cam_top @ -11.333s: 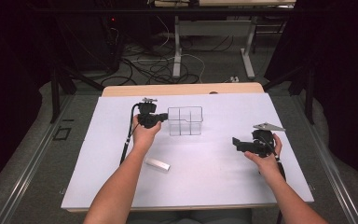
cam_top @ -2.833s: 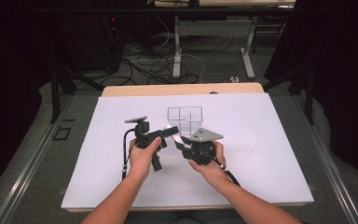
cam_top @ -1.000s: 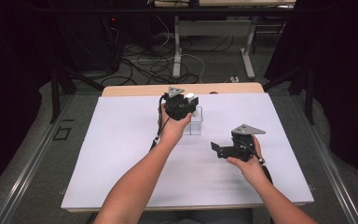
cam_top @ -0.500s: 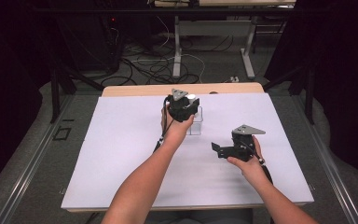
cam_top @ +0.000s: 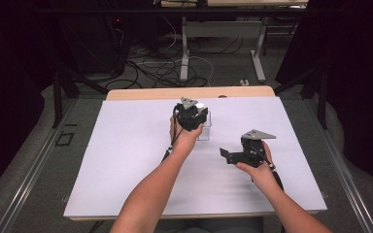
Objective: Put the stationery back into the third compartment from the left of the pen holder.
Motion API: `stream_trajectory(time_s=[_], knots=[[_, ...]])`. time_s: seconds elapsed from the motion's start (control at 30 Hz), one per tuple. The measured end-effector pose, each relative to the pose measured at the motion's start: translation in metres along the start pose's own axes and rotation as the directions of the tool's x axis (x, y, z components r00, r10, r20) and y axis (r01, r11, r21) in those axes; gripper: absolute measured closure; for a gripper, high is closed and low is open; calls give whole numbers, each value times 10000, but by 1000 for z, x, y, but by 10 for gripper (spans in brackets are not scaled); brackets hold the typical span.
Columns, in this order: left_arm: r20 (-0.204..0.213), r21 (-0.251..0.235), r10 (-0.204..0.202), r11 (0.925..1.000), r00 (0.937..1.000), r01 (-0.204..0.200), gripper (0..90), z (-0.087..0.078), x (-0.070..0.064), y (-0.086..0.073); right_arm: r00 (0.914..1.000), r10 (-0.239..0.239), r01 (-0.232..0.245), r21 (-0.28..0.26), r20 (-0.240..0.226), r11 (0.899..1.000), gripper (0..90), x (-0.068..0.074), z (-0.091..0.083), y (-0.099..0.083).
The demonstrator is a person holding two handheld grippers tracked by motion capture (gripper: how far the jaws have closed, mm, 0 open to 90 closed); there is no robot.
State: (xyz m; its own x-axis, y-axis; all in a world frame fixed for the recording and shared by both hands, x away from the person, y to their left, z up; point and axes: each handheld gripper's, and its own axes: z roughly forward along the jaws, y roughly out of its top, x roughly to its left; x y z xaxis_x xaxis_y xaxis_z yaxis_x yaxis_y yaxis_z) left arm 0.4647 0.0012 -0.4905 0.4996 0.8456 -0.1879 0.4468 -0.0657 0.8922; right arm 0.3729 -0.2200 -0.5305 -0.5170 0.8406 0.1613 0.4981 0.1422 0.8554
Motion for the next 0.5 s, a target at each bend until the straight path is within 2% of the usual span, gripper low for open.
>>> stream_trajectory(time_s=[0.13, 0.47, 0.5], knots=[[-18, 127, 77, 9999, 10000, -77, 665, 2, -1, -4, 9999, -109, 109, 24, -46, 9999, 0, -1, 0, 0], [-10, 440, 308, 9986, 9995, -308, 663, 5, -3, -10, 9999, 82, -81, 103, -80, 9999, 0, 0, 2, -1], [-15, 400, 186, 9990, 9998, -185, 663, 6, -4, -10, 9999, 101, -100, 105, -80, 9999, 0, 0, 2, -1]])
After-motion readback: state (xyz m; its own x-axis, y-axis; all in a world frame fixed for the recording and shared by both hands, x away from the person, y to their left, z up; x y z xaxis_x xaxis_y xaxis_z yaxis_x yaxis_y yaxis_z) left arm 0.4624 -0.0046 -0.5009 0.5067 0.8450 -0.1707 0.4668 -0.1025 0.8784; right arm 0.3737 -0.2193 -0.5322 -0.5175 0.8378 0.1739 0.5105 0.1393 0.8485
